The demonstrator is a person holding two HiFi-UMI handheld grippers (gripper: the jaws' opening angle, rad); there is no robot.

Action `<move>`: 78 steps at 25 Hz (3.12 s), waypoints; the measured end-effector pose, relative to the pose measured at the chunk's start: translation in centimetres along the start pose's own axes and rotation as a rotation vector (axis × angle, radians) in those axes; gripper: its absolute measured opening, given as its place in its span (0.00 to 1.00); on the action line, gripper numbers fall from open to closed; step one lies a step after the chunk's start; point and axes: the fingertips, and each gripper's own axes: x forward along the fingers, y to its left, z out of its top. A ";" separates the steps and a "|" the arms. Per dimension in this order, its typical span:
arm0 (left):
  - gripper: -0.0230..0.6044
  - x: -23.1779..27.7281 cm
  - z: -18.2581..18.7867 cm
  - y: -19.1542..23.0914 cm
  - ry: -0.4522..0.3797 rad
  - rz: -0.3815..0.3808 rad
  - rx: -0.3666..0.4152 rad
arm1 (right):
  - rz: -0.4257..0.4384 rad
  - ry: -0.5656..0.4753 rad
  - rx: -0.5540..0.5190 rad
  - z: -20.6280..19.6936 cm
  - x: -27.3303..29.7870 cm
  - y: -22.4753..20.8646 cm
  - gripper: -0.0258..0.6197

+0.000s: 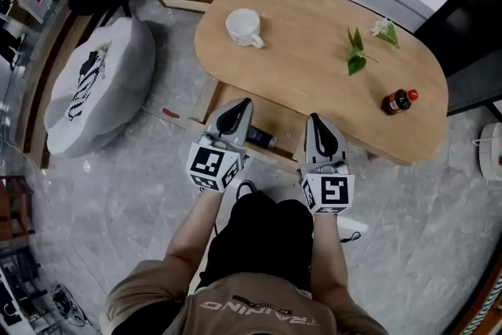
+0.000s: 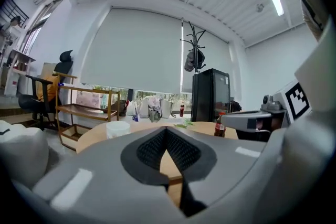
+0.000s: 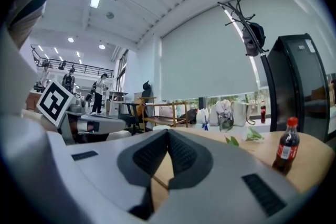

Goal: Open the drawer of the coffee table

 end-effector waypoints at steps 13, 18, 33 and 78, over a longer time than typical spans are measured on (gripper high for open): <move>0.05 -10.0 25.5 -4.4 0.086 0.005 0.063 | 0.107 0.092 -0.082 26.3 -6.1 3.5 0.05; 0.05 -13.6 34.8 -6.0 0.116 0.017 0.057 | 0.118 0.119 -0.068 35.1 -9.0 5.6 0.05; 0.05 -12.3 48.2 -6.7 -0.015 -0.031 0.122 | 0.083 0.043 -0.131 47.8 -7.9 4.9 0.05; 0.05 -4.8 51.7 -5.0 -0.005 -0.022 0.132 | -0.004 -0.052 -0.157 54.0 -3.9 -0.3 0.05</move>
